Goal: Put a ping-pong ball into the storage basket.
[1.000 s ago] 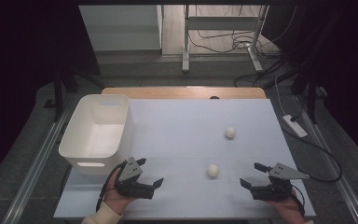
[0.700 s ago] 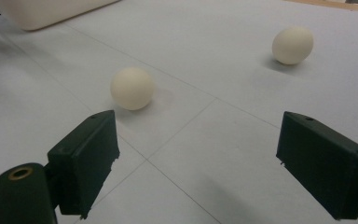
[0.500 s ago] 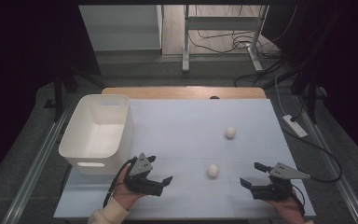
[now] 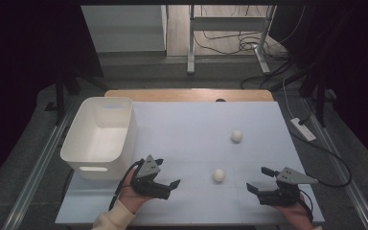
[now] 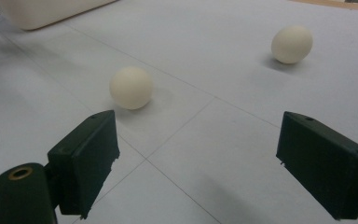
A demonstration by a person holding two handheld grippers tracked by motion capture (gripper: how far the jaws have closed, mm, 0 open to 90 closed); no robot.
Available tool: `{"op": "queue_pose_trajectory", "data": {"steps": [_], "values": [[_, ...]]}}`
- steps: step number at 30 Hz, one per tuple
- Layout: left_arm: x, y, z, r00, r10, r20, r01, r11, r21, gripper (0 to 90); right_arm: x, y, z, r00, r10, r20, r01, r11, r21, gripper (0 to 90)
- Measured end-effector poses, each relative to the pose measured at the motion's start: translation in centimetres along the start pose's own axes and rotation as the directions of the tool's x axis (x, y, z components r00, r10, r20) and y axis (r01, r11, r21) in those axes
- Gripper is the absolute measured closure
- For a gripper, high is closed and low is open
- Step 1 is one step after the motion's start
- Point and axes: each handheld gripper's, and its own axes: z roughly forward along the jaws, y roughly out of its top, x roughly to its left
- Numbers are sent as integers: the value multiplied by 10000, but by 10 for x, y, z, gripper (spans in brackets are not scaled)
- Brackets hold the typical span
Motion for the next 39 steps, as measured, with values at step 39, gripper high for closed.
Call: {"op": "queue_pose_trajectory", "data": {"steps": [39], "values": [[-6,23,20,9989,255,405,-263,9995,189,72,0,0,1,10000,-22,-7,22,10000,43,128]]}}
